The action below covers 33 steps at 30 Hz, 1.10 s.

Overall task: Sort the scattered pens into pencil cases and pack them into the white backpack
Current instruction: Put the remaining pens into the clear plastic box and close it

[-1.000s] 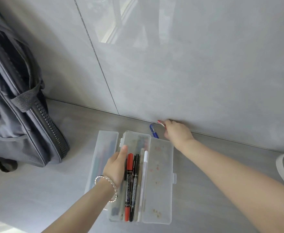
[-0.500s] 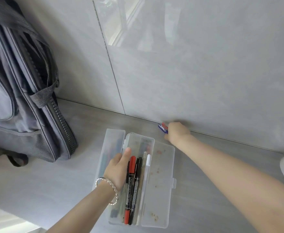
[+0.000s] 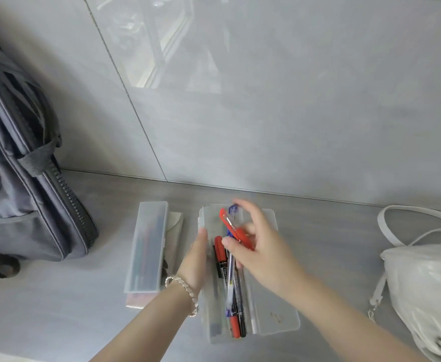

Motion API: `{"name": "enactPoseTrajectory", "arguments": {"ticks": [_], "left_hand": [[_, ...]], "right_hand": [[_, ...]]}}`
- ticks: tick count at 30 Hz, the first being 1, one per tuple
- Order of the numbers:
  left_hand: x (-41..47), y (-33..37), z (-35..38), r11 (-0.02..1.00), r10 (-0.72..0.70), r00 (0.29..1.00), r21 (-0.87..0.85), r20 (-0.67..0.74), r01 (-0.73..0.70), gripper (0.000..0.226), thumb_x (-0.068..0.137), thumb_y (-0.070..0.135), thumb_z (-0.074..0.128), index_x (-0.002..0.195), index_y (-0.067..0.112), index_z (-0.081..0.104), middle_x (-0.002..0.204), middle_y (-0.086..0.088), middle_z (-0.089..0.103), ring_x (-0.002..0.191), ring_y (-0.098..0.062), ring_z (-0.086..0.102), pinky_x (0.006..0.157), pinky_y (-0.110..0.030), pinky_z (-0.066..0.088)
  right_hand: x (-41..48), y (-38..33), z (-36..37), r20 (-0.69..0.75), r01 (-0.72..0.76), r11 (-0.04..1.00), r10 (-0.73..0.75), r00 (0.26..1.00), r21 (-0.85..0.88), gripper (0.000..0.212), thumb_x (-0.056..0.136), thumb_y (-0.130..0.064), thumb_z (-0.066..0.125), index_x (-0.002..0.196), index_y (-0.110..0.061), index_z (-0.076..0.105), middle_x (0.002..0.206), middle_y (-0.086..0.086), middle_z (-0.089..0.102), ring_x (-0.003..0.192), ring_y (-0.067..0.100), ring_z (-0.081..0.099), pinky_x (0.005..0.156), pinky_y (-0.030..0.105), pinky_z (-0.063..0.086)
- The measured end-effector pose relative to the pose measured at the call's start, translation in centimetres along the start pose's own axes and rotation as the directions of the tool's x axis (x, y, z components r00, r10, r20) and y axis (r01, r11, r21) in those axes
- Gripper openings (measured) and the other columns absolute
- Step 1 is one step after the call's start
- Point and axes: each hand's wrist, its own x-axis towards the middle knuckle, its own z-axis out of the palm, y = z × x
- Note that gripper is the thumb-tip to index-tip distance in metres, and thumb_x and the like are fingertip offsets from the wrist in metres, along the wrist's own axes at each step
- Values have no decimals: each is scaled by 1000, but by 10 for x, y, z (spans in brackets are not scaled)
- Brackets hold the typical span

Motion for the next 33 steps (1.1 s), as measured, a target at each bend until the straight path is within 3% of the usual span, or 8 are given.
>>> {"name": "enactPoseTrajectory", "arguments": {"ticks": [4, 9, 12, 15, 20, 26, 29, 33], "left_hand": [[-15, -5, 17, 1000, 14, 1000, 16, -27, -14, 54, 96, 43, 31, 66, 20, 70, 67, 1, 71, 81, -20, 61, 91, -36, 45], [-22, -9, 20, 1000, 3, 999, -6, -50, -3, 46, 94, 50, 30, 103, 21, 65, 110, -5, 68, 112, -20, 59, 109, -40, 36], [-26, -10, 22, 1000, -23, 996, -11, -90, 23, 60, 89, 60, 32, 123, 17, 58, 122, -7, 63, 117, -23, 57, 110, -42, 34], [-31, -11, 25, 1000, -12, 992, 15, -122, 14, 62, 89, 60, 31, 118, 14, 60, 115, -9, 66, 109, -24, 60, 106, -44, 39], [-33, -20, 28, 1000, 18, 992, -23, -123, -21, 87, 61, 77, 42, 108, 6, 63, 106, -18, 65, 97, -24, 57, 106, -52, 37], [-29, -21, 29, 999, -3, 995, -47, -102, -2, 48, 92, 53, 34, 78, 18, 64, 85, -6, 67, 91, -24, 59, 103, -45, 39], [-29, -24, 28, 997, -17, 995, -76, -102, 9, 47, 90, 56, 36, 87, 18, 64, 100, -10, 70, 106, -29, 62, 105, -47, 40], [-32, -25, 30, 999, 0, 994, -35, -110, -3, 59, 87, 59, 37, 108, 11, 63, 106, -12, 69, 106, -30, 63, 102, -46, 44]], "right_hand": [[-23, 16, 18, -39, -30, 986, 24, 999, -162, 53, 84, -22, 63, 126, -41, 36, 79, -8, 56, 67, 6, 54, 69, 13, 46], [-39, 13, 8, -139, -5, 969, -30, 990, -248, 59, 84, -34, 62, 134, -40, 31, 102, -16, 46, 85, -9, 47, 79, 6, 38], [-47, 11, -3, -336, 9, 998, -27, 941, -56, 39, 95, -25, 46, 128, -44, 40, 82, -25, 56, 67, -5, 51, 72, 10, 43], [-53, 8, -4, -358, 32, 968, 62, 932, 249, 49, 98, -10, 36, 113, -57, 38, 65, -14, 54, 53, 1, 46, 60, 18, 43], [-56, 0, 1, -268, 44, 827, 131, 954, 560, 61, 95, 7, 33, 108, -52, 41, 87, 10, 50, 72, 11, 65, 82, 26, 56], [-61, 1, 1, -209, 8, 945, 65, 976, 328, 52, 90, 3, 49, 108, -45, 43, 87, 8, 63, 82, 9, 69, 80, 17, 54], [-63, 3, -2, -176, -10, 994, 29, 984, 107, 51, 84, -7, 63, 104, -50, 42, 82, 0, 69, 70, 0, 61, 69, 7, 46], [-60, 11, -2, -111, -31, 997, 38, 993, 64, 53, 76, -8, 71, 97, -49, 46, 93, -3, 66, 65, 4, 55, 69, 13, 46]]}}
